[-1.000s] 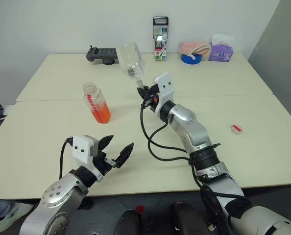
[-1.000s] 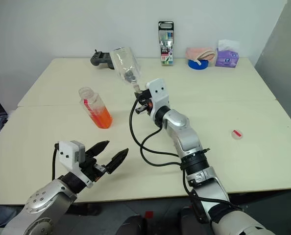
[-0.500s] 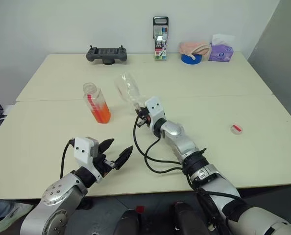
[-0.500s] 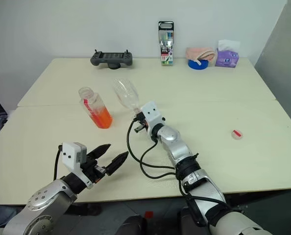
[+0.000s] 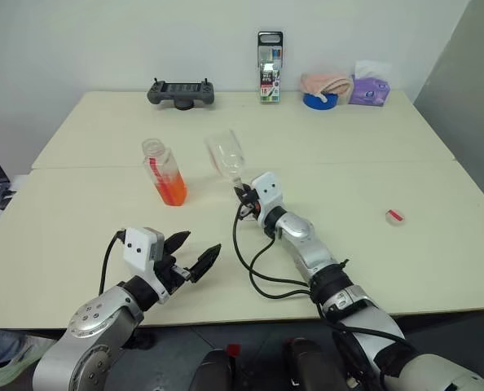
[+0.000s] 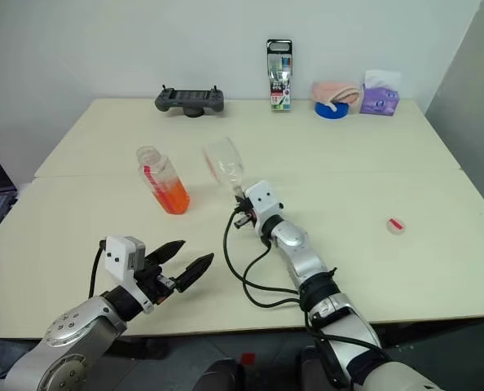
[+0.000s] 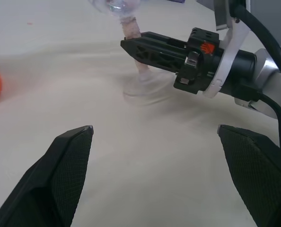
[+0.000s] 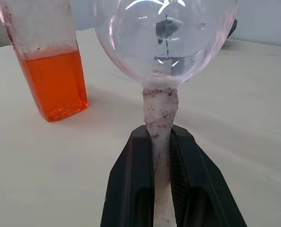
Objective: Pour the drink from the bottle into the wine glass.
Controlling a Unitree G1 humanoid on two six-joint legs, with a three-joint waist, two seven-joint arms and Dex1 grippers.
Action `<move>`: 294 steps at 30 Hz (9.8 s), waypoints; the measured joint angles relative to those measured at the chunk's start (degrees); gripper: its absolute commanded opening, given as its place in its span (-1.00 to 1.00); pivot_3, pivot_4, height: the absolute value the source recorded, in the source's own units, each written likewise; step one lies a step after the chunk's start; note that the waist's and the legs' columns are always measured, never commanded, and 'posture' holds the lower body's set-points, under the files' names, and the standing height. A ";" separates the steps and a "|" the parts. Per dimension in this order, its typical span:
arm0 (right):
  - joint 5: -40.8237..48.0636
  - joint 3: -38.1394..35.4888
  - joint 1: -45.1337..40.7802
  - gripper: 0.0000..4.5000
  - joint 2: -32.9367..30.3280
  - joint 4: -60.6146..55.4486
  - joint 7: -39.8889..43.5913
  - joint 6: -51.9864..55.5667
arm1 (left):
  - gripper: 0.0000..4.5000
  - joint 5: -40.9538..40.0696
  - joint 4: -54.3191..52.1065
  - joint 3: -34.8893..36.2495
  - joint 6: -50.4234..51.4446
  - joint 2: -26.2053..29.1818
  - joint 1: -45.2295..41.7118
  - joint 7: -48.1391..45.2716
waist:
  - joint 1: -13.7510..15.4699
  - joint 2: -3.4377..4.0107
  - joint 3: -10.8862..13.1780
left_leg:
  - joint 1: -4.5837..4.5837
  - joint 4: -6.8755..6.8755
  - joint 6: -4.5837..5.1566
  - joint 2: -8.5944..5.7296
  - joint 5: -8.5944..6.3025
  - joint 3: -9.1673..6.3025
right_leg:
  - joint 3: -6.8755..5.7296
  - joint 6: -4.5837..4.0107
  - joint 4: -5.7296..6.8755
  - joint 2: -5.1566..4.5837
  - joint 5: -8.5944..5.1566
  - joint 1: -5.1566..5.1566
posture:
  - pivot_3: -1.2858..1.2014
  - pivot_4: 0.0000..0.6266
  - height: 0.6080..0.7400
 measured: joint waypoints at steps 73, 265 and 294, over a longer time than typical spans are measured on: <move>31.38 -11.44 -9.00 0.98 -50.51 -50.32 47.02 46.75 | 1.00 17.91 34.65 2.90 -17.52 -0.76 -33.26 8.71 | 0.73 -0.52 0.00 | 0.22 -0.79 -0.14 -0.01 -0.08 0.08 | -0.06 0.01 -0.10 -0.10 -0.45 -0.07 | 0.03 -0.52 1.00; 36.25 -12.54 7.78 1.00 -39.32 -69.16 14.65 51.55 | -0.20 31.38 82.59 -18.36 -76.10 5.22 -67.03 -13.96 | 0.51 -0.67 0.11 | -0.31 0.33 -0.12 -0.06 -0.09 0.01 | -0.03 0.13 0.32 -0.07 0.11 -0.22 | 0.03 -0.52 1.00; 28.44 -1.17 -10.74 1.00 -39.50 -61.05 20.53 53.72 | 0.93 21.42 67.49 1.38 -32.75 -1.54 -49.38 7.72 | 0.63 -0.67 0.08 | -0.12 0.31 -0.13 -0.05 -0.09 -0.02 | -0.05 0.11 0.69 -0.09 0.12 -0.27 | 0.03 -0.52 1.00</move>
